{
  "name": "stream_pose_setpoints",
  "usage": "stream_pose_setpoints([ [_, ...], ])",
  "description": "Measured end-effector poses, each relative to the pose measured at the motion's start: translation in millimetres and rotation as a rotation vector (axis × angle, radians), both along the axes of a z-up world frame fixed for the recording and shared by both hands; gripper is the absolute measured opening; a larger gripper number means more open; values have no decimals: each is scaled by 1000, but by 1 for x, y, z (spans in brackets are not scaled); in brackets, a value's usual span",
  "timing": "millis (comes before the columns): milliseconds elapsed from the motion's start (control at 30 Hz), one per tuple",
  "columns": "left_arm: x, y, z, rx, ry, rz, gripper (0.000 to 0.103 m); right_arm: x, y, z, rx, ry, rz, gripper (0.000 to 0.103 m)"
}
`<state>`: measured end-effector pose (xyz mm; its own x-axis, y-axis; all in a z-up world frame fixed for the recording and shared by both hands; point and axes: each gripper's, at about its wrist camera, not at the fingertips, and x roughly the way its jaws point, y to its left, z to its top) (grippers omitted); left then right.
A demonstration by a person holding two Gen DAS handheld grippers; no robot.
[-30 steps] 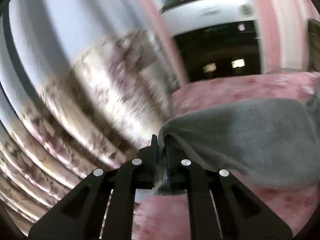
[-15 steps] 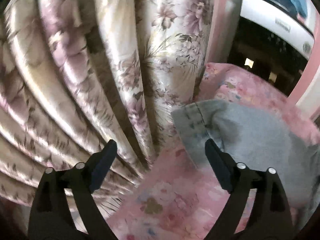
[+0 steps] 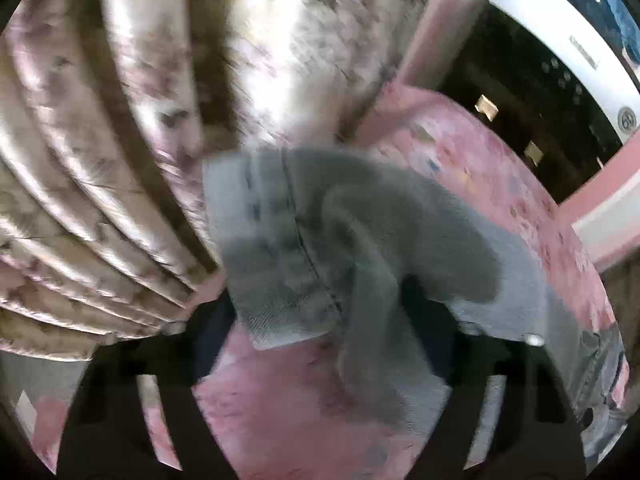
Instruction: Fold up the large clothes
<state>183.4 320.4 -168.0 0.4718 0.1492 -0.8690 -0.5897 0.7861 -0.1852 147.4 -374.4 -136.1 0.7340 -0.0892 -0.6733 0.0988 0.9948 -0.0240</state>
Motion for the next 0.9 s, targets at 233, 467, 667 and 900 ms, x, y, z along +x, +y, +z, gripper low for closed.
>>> stream_pose_setpoints([
  [233, -2, -21, 38, 159, -31, -117, 21, -6, -8, 2, 7, -15, -10, 60],
  [467, -7, -94, 117, 400, -125, -263, 16, -1, -8, 15, -26, -20, 39, 60],
  [667, -9, -186, 135, 334, -224, -467, 10, 4, -14, 5, -44, 6, 27, 60],
  [900, -5, -316, 127, 172, -251, -748, 8, -7, -31, 3, 8, -31, 6, 60],
])
